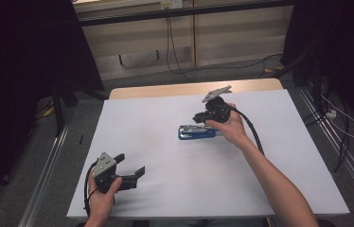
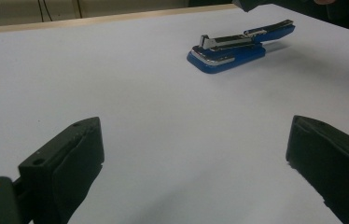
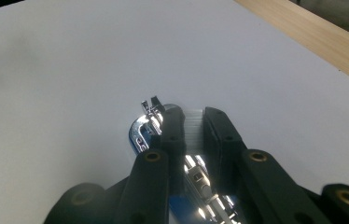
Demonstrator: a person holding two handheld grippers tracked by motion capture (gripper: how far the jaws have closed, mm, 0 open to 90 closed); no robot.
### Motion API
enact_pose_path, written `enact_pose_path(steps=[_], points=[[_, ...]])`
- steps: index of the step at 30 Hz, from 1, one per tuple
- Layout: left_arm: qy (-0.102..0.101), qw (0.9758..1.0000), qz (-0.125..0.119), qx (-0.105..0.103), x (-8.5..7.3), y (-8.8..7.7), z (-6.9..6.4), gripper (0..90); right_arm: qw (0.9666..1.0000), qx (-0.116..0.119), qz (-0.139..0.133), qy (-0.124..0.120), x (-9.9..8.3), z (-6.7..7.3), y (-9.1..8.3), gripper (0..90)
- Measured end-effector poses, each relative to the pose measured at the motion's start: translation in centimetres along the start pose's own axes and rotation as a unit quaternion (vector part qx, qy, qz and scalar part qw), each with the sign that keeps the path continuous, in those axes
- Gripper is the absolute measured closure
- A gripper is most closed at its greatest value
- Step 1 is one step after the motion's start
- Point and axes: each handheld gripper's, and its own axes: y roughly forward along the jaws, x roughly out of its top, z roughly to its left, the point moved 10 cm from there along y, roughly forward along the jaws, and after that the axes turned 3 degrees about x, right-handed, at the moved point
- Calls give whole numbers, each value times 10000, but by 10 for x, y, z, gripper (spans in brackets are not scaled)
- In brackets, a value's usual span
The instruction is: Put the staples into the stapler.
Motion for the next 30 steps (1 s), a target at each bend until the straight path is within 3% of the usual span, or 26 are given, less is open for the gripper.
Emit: enact_pose_path(steps=[5, 13, 30], points=[[42, 10000, 27, 2, 0, -1, 1, 44, 10000, -14, 57, 57, 4, 1, 9, 792], [33, 10000, -8, -15, 0, -1, 0, 44, 9995, 210, 89, -220, 10, 10, 21, 792], [58, 10000, 25, -29, 0, -1, 0, 44, 9970, 607, 265, -407, 9, 8, 31, 791]])
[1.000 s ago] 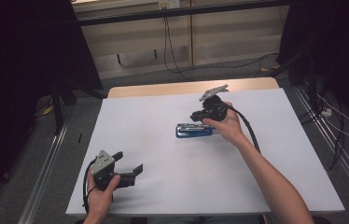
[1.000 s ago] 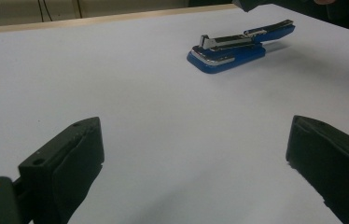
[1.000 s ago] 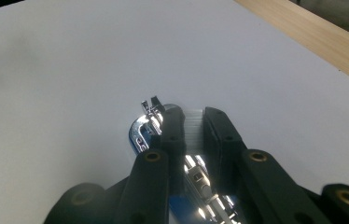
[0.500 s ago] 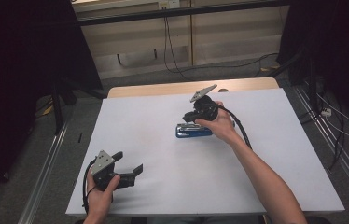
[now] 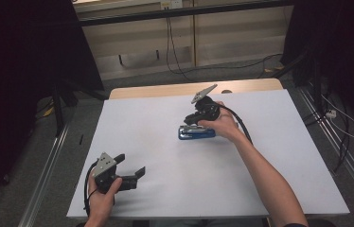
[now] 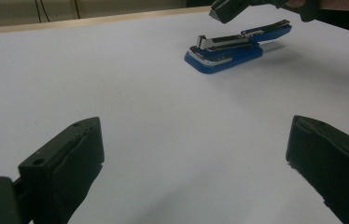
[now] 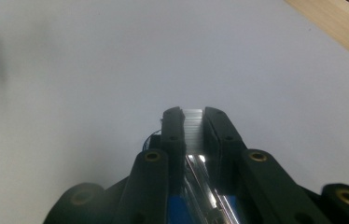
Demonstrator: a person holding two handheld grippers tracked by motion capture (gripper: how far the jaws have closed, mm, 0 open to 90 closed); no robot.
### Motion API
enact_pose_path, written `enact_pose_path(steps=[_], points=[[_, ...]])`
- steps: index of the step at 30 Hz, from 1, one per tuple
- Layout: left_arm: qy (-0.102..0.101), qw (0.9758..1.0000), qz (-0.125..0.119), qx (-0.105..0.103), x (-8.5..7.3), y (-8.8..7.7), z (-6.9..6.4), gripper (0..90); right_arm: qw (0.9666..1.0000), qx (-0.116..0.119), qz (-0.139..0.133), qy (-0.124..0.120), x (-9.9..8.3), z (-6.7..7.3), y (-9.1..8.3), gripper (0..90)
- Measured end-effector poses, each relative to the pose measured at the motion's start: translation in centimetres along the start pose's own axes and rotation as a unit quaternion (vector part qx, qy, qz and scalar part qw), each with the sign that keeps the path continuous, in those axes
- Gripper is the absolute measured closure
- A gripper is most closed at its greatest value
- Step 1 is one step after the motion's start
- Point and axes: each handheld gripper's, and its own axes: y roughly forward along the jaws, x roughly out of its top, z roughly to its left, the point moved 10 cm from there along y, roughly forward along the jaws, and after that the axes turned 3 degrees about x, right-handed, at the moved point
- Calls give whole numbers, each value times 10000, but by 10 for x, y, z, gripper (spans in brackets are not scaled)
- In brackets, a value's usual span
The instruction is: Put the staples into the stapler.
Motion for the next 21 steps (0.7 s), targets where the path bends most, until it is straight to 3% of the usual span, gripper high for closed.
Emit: enact_pose_path(steps=[21], points=[[-33, 10000, -8, 54, 0, 0, 2, 44, 9996, 124, -70, -231, -1, -1, 0, 791]])
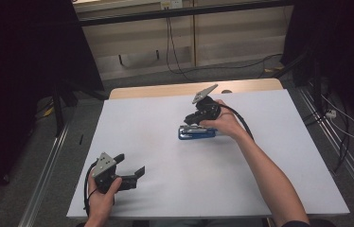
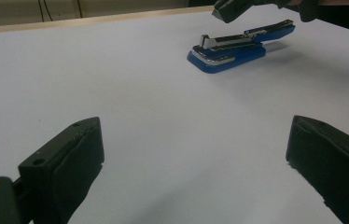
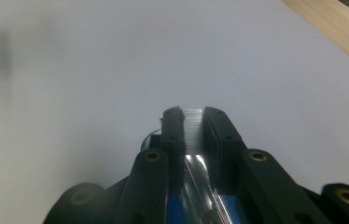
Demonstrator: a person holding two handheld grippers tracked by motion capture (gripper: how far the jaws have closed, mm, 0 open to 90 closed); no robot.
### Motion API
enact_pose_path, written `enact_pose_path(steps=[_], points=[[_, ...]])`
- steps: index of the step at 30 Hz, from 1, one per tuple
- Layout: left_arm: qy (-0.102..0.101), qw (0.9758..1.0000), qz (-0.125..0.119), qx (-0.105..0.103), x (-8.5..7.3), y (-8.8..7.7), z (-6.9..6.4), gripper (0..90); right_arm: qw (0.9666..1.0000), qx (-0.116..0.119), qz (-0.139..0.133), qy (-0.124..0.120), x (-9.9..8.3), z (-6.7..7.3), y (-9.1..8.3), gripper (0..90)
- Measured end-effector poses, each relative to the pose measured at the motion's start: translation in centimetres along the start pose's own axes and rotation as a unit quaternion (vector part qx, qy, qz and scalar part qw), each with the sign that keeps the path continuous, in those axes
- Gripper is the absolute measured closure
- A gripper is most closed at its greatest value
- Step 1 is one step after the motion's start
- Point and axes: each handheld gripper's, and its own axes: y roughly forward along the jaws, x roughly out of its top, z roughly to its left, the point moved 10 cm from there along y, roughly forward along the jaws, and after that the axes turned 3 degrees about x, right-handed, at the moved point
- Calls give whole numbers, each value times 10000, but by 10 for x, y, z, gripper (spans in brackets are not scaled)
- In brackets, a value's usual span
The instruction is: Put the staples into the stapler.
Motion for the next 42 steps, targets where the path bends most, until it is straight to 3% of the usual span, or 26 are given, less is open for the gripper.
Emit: enact_pose_path(steps=[19, 28, 42], points=[[3, 10000, -10, -27, 0, 0, -1, 44, 9971, 322, 219, -660, -3, -1, 8, 792], [15, 10000, 11, -20, 0, 0, -1, 44, 9954, 434, 238, -816, -4, 3, 11, 792], [7, 10000, 21, -36, 0, 0, -1, 44, 9938, 406, 334, -975, -6, 4, 19, 792]])
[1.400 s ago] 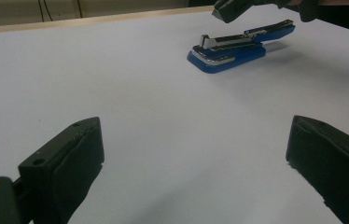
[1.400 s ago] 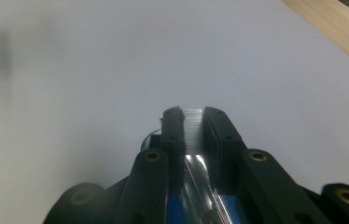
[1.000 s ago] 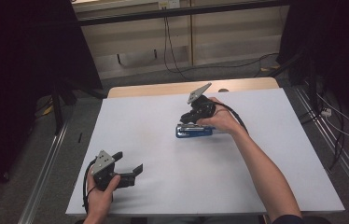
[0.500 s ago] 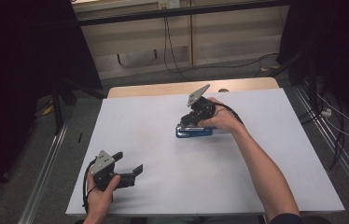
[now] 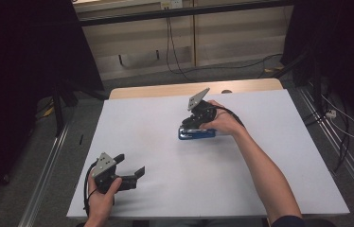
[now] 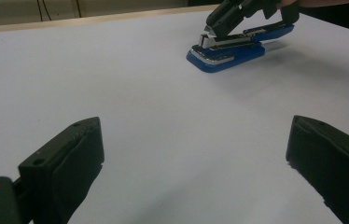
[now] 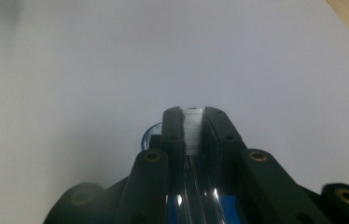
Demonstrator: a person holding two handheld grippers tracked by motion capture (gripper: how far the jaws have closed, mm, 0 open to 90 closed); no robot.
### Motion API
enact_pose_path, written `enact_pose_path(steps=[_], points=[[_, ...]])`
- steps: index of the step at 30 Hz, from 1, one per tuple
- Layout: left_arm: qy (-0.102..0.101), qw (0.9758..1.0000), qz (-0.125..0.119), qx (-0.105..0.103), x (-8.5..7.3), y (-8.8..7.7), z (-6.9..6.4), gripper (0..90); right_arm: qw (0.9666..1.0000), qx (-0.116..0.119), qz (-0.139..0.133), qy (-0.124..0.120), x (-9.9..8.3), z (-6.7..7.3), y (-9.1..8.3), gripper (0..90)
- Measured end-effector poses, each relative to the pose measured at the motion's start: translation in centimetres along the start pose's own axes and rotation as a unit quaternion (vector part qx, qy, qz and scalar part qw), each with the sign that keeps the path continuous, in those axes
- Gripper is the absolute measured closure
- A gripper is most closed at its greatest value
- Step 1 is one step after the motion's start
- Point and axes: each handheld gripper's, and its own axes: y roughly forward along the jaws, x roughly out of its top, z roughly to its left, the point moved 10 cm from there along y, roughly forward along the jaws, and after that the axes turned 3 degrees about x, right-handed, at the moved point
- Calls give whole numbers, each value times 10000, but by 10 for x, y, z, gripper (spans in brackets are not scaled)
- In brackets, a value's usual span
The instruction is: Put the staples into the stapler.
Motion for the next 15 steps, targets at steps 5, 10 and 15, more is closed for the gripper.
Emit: enact_pose_path(steps=[5, 10, 15], points=[[-3, 10000, 1, 3, 0, 1, -1, 44, 10000, 3, 71, -59, -2, 1, 0, 792], [-5, 10000, 11, -15, -1, 1, -1, 44, 9999, 16, 107, -133, -4, 0, 1, 792], [-1, 10000, 12, -15, -1, 1, -1, 44, 9997, 22, 133, -183, -4, 1, 2, 792]])
